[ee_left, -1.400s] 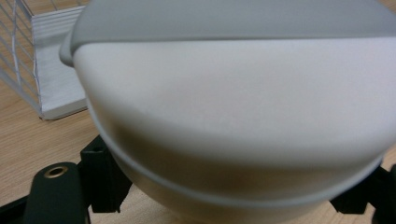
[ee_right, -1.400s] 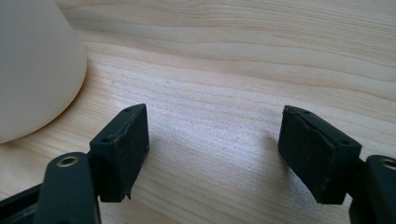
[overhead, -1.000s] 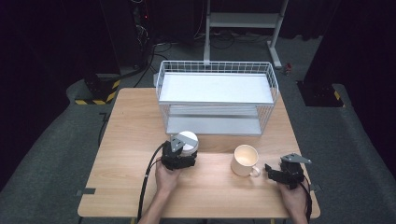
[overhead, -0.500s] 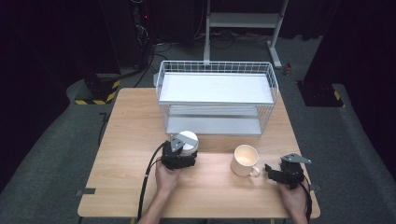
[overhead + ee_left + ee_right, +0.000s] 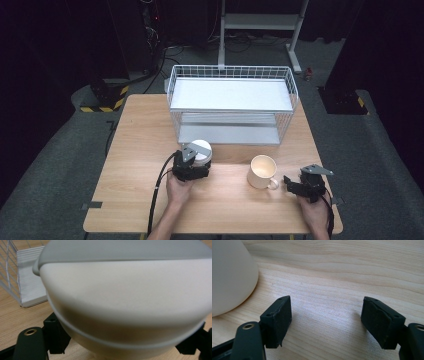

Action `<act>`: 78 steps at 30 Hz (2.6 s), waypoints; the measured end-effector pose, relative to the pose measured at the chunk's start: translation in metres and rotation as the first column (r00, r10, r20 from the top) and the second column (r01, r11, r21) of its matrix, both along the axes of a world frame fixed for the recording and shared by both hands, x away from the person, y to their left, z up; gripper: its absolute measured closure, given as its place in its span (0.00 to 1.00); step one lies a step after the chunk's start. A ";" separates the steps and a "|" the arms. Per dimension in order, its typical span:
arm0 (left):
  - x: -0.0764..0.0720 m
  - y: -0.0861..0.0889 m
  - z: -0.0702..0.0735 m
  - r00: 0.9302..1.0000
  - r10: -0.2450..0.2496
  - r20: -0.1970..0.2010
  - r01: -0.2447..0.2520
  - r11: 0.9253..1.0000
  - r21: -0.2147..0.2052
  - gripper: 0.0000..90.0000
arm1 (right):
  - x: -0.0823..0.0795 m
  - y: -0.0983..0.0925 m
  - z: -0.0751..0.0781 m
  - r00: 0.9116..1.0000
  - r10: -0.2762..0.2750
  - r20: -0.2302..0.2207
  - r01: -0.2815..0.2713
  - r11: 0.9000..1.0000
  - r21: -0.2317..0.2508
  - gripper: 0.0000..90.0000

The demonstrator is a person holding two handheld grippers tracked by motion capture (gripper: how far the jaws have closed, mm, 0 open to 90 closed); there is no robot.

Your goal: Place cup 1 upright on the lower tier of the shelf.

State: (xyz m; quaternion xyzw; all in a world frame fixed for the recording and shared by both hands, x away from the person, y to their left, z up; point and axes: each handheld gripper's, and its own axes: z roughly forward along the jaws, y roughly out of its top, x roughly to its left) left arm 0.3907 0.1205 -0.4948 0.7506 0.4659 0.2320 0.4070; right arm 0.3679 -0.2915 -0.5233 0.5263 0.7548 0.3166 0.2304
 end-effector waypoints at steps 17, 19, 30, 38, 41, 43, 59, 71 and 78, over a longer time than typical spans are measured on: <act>0.002 0.007 0.003 1.000 0.015 -0.009 -0.016 1.000 -0.014 0.21 | 0.000 0.000 0.000 1.000 0.000 0.000 0.000 1.000 0.000 0.28; 0.002 0.008 0.003 1.000 0.016 -0.011 -0.016 1.000 -0.017 0.21 | 0.000 0.000 0.000 1.000 0.001 0.000 -0.001 1.000 -0.001 0.28; 0.004 0.003 0.012 1.000 -0.003 -0.017 0.003 1.000 -0.004 0.21 | 0.000 0.000 0.000 1.000 0.000 0.000 0.000 1.000 0.000 0.28; 0.010 0.001 0.017 1.000 -0.011 -0.026 0.011 1.000 -0.007 0.21 | 0.000 0.000 0.000 1.000 0.000 0.000 0.000 1.000 0.000 0.28; 0.012 0.000 0.020 1.000 -0.014 -0.018 0.014 1.000 0.000 0.21 | 0.000 0.000 0.000 1.000 0.000 0.000 0.000 1.000 0.000 0.28; 0.014 0.001 0.020 1.000 -0.013 -0.023 0.012 1.000 -0.009 0.21 | 0.000 0.000 0.000 1.000 0.001 0.001 -0.001 1.000 -0.001 0.28; 0.034 0.000 0.028 0.999 -0.013 -0.036 0.013 1.000 -0.014 0.21 | 0.000 0.000 0.000 1.000 0.000 0.000 0.000 1.000 0.000 0.28; 0.049 0.000 0.032 0.999 -0.002 -0.039 0.001 1.000 -0.012 0.21 | 0.000 0.000 0.000 1.000 0.000 0.000 0.000 1.000 0.000 0.28; 0.060 -0.001 0.033 0.999 0.007 -0.044 -0.008 1.000 -0.012 0.21 | 0.000 0.000 0.000 1.000 0.000 0.000 0.000 1.000 0.000 0.28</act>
